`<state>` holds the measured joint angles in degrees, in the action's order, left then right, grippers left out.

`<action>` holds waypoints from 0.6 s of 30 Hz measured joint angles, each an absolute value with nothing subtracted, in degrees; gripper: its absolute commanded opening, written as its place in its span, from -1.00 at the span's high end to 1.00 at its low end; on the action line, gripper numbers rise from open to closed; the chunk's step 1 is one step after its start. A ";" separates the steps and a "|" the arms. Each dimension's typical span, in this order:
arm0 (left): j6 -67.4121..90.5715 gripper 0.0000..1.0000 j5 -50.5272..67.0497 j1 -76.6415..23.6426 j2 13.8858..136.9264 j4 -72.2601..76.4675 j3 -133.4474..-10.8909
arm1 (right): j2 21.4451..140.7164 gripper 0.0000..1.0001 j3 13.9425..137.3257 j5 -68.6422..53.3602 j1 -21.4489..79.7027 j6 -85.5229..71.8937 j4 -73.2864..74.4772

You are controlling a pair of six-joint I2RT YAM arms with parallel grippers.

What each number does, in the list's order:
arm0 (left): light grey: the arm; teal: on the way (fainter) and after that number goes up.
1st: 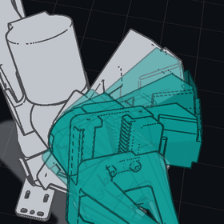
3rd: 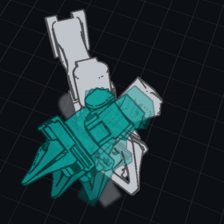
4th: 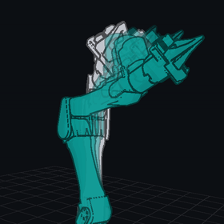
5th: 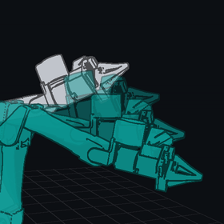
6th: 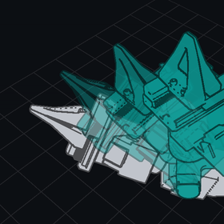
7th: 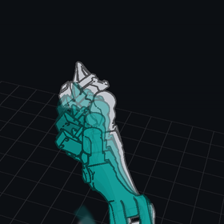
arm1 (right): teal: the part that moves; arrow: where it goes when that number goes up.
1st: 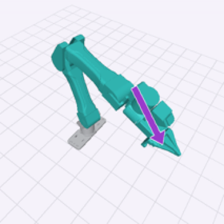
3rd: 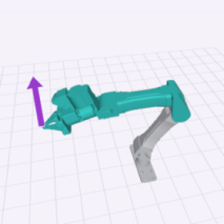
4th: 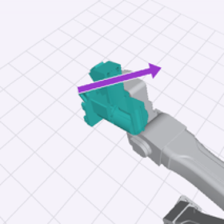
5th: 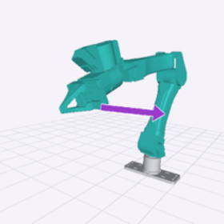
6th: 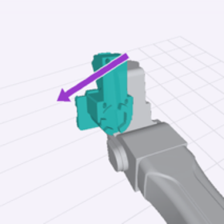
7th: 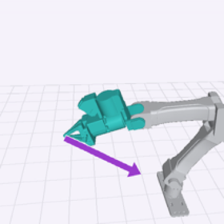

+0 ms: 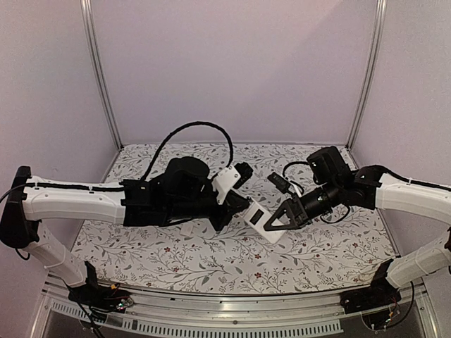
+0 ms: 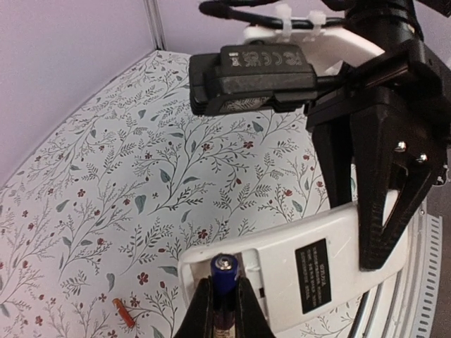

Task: Load the batteries into the remote control
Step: Place the battery in the battery compartment.

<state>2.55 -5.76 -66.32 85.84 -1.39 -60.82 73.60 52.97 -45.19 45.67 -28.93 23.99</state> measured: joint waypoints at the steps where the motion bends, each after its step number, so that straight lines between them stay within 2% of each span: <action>1: 2.42 1.00 -5.91 -66.35 85.84 -1.39 -60.82 | 73.73 1.00 52.97 -45.30 45.67 -28.93 23.90; 10: 1.45 1.00 -8.03 -66.52 85.84 -1.34 -60.82 | 74.85 1.00 52.97 -45.89 45.67 -28.93 23.49; 18: 1.30 0.91 -8.19 -66.61 85.84 -1.30 -60.64 | 74.89 1.00 52.97 -45.95 45.67 -28.95 23.51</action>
